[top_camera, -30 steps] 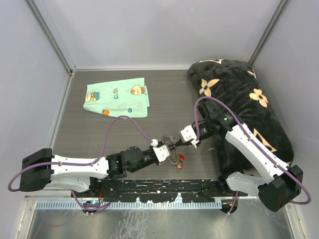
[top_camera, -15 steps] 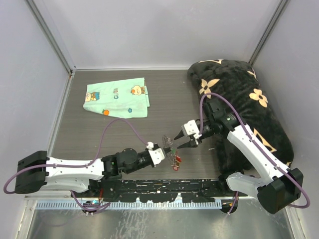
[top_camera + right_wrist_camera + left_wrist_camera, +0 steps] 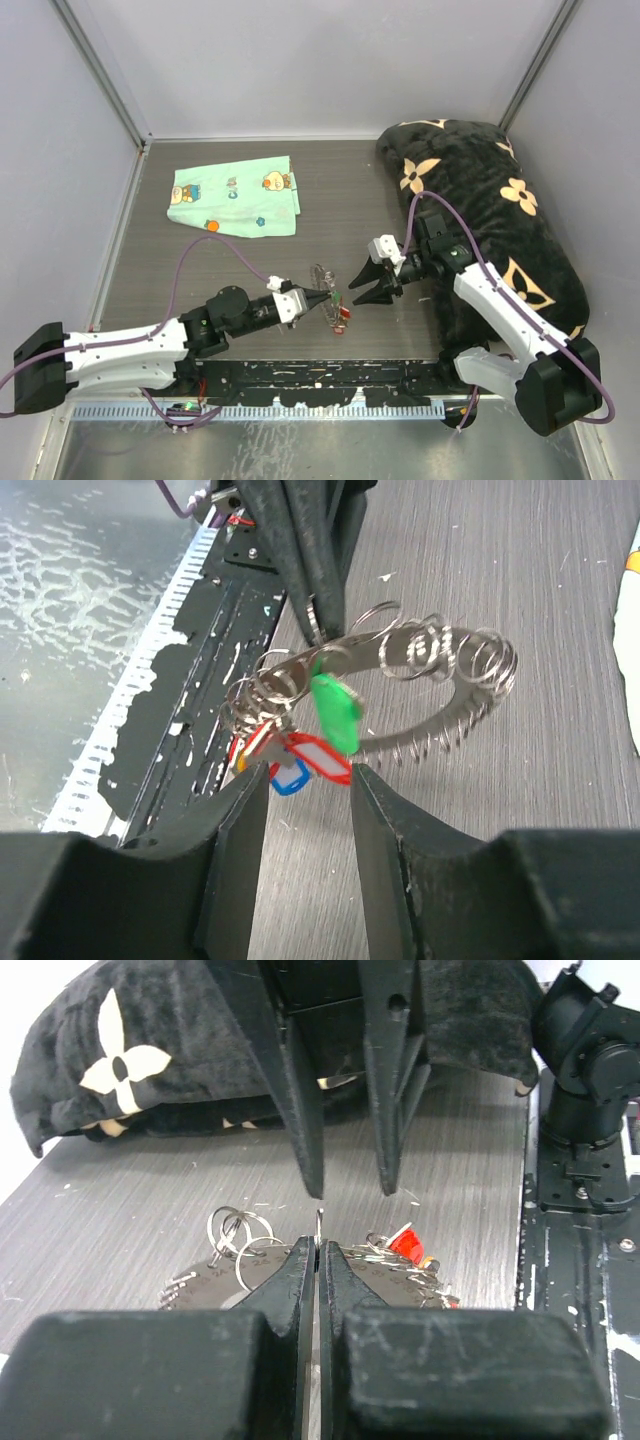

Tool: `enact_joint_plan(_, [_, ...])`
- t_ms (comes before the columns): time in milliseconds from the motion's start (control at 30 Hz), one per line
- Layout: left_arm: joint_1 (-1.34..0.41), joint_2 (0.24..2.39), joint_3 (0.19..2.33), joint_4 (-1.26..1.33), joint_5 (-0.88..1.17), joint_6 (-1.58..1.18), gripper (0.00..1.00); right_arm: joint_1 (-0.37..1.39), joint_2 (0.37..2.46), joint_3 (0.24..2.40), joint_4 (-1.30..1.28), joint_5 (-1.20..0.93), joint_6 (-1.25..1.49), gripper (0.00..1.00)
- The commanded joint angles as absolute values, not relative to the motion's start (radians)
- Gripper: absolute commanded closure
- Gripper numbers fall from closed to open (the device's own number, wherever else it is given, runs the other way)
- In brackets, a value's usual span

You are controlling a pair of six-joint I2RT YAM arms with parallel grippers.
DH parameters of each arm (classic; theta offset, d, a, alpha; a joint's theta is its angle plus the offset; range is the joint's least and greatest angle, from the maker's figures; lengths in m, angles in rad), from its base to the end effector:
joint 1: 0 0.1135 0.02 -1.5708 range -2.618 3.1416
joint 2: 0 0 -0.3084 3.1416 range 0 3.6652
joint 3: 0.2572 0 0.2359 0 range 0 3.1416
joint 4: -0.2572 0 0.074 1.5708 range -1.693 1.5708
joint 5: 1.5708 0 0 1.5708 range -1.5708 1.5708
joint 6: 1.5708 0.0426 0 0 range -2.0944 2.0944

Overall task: Remove the keys from the keyring
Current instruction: Remove the key from the keyring.

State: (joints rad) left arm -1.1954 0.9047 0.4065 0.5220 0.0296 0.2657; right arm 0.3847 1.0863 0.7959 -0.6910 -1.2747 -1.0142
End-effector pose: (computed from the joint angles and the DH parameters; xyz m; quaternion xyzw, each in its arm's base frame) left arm 0.0630 -0.1633 0.3024 0.4740 0.5132 -0.3299 0.6348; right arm 0.1332 0.0979 0.3067 -0.6273 0.4772 0.4692 0.3982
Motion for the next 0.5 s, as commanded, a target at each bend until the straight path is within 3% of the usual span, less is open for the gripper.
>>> enact_joint_plan(0, [-1.187, 0.898, 0.420, 0.613, 0.120, 0.241, 1.00, 0.396, 1.077, 0.774, -0.484, -1.350, -0.846, 0.56])
enact_joint_plan(467, [-1.178, 0.965, 0.457, 0.643, 0.154, 0.222, 1.00, 0.472, 1.091, 0.728, -0.427, -1.326, -0.837, 0.52])
